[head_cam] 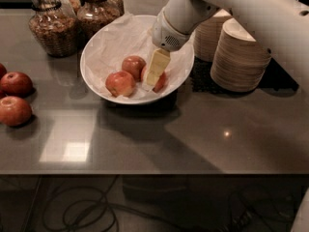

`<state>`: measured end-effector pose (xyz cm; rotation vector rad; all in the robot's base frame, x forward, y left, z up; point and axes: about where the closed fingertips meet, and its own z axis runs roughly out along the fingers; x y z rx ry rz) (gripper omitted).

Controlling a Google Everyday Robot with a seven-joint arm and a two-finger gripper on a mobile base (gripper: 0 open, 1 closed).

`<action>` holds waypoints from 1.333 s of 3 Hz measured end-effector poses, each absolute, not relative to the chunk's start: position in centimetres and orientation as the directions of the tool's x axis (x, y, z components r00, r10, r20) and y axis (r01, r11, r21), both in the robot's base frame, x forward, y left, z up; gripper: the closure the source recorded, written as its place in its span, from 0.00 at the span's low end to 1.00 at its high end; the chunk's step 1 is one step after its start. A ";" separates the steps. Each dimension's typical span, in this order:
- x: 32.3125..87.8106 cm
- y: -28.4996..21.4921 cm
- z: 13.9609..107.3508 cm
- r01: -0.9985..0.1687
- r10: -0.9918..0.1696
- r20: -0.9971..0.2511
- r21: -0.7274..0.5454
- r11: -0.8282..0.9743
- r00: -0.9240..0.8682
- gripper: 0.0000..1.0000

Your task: Pick apple from white bowl

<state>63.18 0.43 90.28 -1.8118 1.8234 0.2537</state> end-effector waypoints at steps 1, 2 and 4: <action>63.2 0.0 88.8 -0.971 -0.870 -0.492 -0.224 0.084 0.038 0.00; 63.1 -0.8 87.8 -0.973 -0.871 -0.491 -0.208 0.103 0.013 0.00; 62.8 -1.5 86.5 -0.976 -0.875 -0.485 -0.188 0.113 -0.008 0.12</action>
Offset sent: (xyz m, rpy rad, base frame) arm -0.0022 -0.0269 -0.0335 -0.0141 0.0511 -0.0651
